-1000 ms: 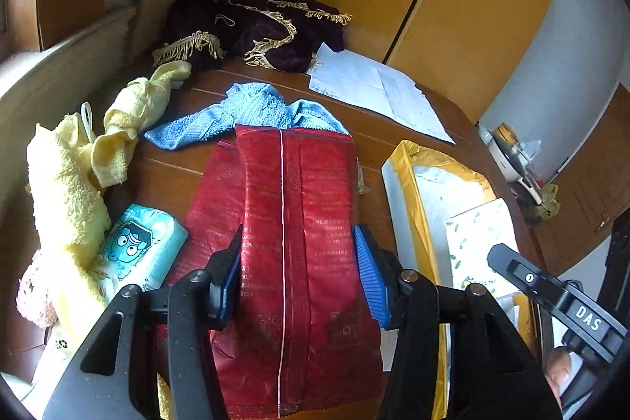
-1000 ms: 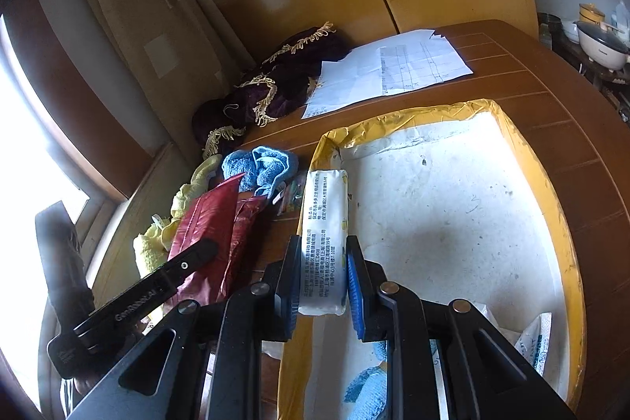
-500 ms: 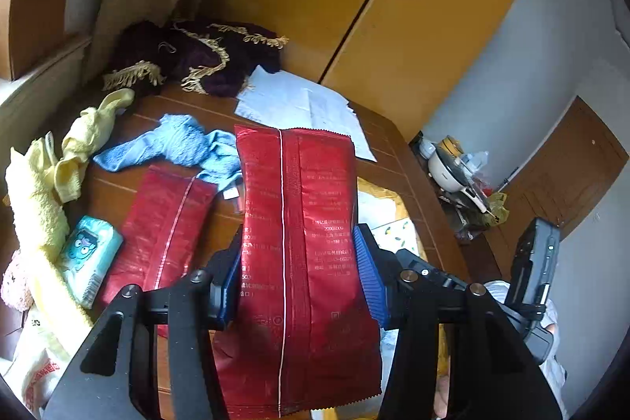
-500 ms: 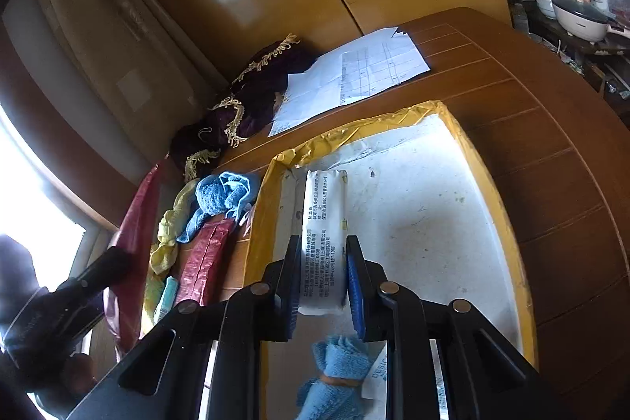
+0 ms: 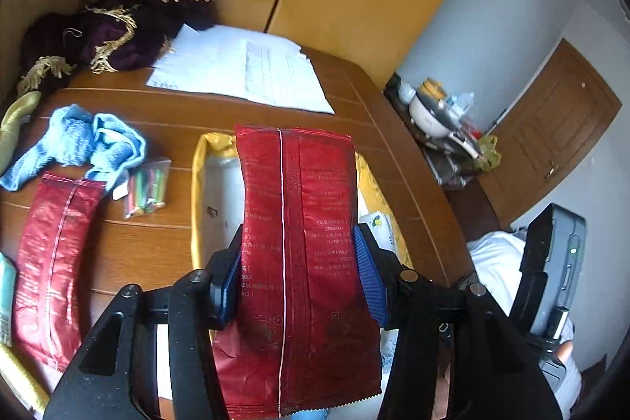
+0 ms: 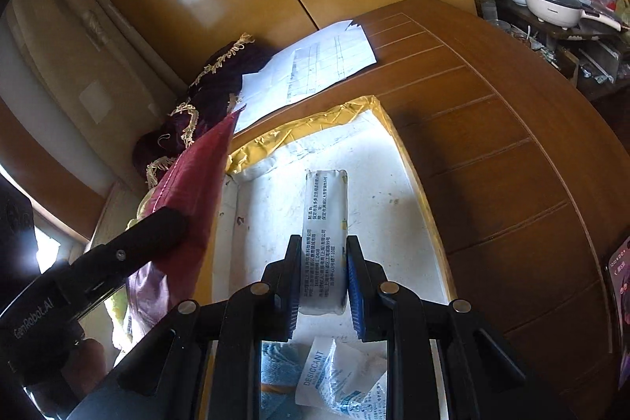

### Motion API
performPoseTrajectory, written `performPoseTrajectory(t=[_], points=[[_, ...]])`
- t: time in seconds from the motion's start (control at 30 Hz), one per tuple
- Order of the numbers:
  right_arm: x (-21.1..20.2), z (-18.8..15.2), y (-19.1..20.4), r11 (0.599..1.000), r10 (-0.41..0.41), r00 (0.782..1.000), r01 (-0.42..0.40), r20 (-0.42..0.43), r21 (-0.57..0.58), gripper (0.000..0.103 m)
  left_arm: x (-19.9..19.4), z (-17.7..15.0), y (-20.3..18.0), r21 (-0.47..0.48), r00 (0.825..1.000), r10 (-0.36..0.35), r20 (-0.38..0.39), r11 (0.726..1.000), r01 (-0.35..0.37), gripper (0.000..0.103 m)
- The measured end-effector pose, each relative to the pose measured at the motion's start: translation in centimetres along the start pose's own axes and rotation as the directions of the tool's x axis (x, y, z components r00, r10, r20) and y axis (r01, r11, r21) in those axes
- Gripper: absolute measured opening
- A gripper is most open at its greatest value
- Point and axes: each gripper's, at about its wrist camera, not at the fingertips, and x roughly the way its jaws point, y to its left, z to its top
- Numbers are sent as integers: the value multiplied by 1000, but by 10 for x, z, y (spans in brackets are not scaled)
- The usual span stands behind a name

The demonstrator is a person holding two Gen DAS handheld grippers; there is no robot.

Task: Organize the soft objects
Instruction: 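Carry the tissue pack and red pouch into the tray and release both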

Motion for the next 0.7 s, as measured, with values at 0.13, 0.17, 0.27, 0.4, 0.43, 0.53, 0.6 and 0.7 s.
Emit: performPoseTrajectory(t=[0.13, 0.17, 0.27, 0.4, 0.43, 0.53, 0.6, 0.7], points=[[4, 0, -9, 1000, -2, 1000, 2, -6, 19, 21, 17, -3, -5, 14, 999, 22, -37, 1000, -21, 49], [4, 1, -10, 1000, -3, 1000, 4, -6, 22, 21, 21, -2, -5, 20, 999, 27, -48, 999, -26, 49], [6, 1, -12, 1000, -9, 1000, 9, -11, 29, 21, 30, -2, -5, 31, 997, 41, -73, 999, -39, 49], [9, 0, -12, 999, -26, 999, 27, -22, 25, 21, 43, -2, -5, 32, 992, 62, -107, 998, -59, 49], [9, 1, -12, 999, -27, 999, 27, -22, 28, 22, 47, -4, -4, 31, 991, 65, -117, 998, -62, 49], [9, 0, -10, 999, -46, 999, 46, -17, 22, 25, 55, -6, -1, 22, 988, 76, -135, 997, -74, 50], [9, 0, -10, 999, -41, 999, 41, -12, 21, 25, 53, -6, 0, 25, 989, 75, -129, 997, -72, 50], [5, -1, -11, 998, -43, 999, 43, 9, 35, 27, 41, -3, 0, 31, 996, 55, -74, 998, -53, 56]])
